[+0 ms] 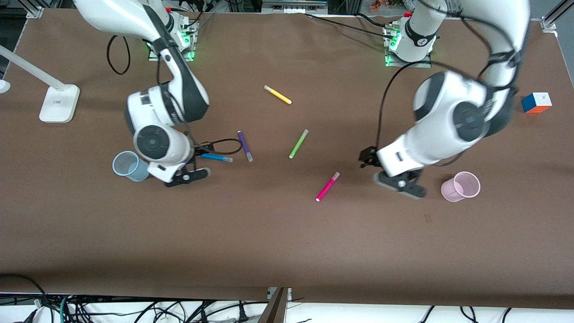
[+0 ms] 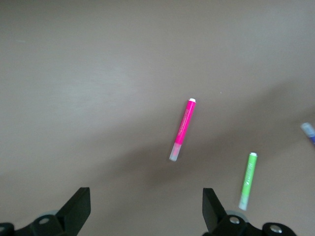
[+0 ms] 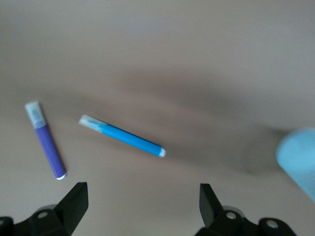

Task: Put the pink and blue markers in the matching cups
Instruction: 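Lower and close the right gripper on the blue marker while the left grasps pink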

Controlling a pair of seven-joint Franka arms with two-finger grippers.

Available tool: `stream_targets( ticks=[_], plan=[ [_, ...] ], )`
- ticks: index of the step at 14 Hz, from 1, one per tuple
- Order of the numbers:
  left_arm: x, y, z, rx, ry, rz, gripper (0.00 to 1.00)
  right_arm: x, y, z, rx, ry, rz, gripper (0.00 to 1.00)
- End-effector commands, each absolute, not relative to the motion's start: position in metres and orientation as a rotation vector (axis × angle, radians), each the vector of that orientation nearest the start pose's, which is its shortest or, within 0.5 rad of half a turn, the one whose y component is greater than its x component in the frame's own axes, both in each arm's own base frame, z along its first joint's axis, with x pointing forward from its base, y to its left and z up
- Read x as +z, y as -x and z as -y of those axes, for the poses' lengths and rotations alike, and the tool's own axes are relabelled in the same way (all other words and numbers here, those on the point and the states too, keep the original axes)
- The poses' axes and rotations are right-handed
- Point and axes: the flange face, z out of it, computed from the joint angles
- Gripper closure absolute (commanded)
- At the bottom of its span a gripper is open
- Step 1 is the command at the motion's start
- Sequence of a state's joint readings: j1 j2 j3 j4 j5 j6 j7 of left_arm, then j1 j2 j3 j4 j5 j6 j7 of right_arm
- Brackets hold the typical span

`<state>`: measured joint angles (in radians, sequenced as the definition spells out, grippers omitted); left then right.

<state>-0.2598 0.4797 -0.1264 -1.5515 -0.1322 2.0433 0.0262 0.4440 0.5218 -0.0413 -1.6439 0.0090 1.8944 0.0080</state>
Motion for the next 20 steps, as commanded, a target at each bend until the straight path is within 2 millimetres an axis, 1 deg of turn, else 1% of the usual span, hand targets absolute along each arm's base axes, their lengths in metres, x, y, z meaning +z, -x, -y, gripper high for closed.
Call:
stream_targets(
  ticks=[1, 3, 4, 5, 7, 8, 9, 11, 12, 13, 14, 15, 16, 17, 18, 19, 20],
  plan=[
    [0.325, -0.646, 0.292, -0.023, 3.215, -0.540, 0.00, 0.271, -0.592, -0.271, 0.411, 3.040, 0.960, 0.00],
    [0.281, -0.635, 0.315, -0.002, 3.189, -0.583, 0.00, 0.261, -0.593, -0.272, 0.385, 2.950, 1.196, 0.00],
    [0.264, -0.628, 0.322, 0.003, 3.182, -0.600, 0.00, 0.256, -0.592, -0.272, 0.350, 2.900, 1.298, 0.00],
    [0.250, -0.619, 0.326, 0.015, 3.164, -0.625, 0.00, 0.249, -0.591, -0.271, 0.318, 2.850, 1.395, 0.00],
    [0.225, -0.606, 0.323, -0.003, 3.136, -0.659, 0.00, 0.238, -0.588, -0.272, 0.243, 2.786, 1.520, 0.00],
    [0.210, -0.599, 0.323, -0.007, 3.137, -0.664, 0.00, 0.229, -0.586, -0.273, 0.217, 2.754, 1.577, 0.00],
    [0.201, -0.596, 0.322, -0.009, 3.138, -0.663, 0.00, 0.219, -0.584, -0.273, 0.207, 2.723, 1.623, 0.00],
    [0.194, -0.595, 0.321, 0.005, 3.136, -0.665, 0.00, 0.202, -0.581, -0.274, 0.217, 2.691, 1.664, 0.00],
    [0.188, -0.593, 0.321, 0.017, 3.135, -0.664, 0.00, 0.199, -0.577, -0.279, 0.225, 2.661, 1.695, 0.00],
    [0.184, -0.593, 0.322, 0.022, 3.135, -0.666, 0.12, 0.197, -0.574, -0.283, 0.234, 2.651, 1.701, 0.00],
    [0.183, -0.592, 0.323, 0.025, 3.133, -0.669, 0.20, 0.194, -0.573, -0.282, 0.246, 2.650, 1.700, 0.00],
    [0.181, -0.592, 0.324, 0.027, 3.133, -0.668, 0.31, 0.187, -0.568, -0.284, 0.263, 2.640, 1.700, 0.00],
    [0.179, -0.592, 0.325, 0.028, 3.132, -0.672, 0.40, 0.185, -0.565, -0.288, 0.267, 2.631, 1.706, 0.00],
    [0.178, -0.593, 0.325, 0.025, 3.133, -0.670, 0.47, 0.183, -0.565, -0.287, 0.272, 2.629, 1.708, 0.00],
    [0.178, -0.593, 0.325, 0.025, 3.133, -0.670, 0.50, 0.182, -0.565, -0.288, 0.272, 2.629, 1.708, 0.00],
    [0.177, -0.594, 0.325, 0.023, 3.134, -0.666, 0.49, 0.181, -0.565, -0.288, 0.272, 2.627, 1.711, 0.00],
    [0.172, -0.593, 0.327, 0.028, 3.133, -0.670, 0.49, 0.180, -0.562, -0.293, 0.274, 2.619, 1.723, 0.00]
  ],
)
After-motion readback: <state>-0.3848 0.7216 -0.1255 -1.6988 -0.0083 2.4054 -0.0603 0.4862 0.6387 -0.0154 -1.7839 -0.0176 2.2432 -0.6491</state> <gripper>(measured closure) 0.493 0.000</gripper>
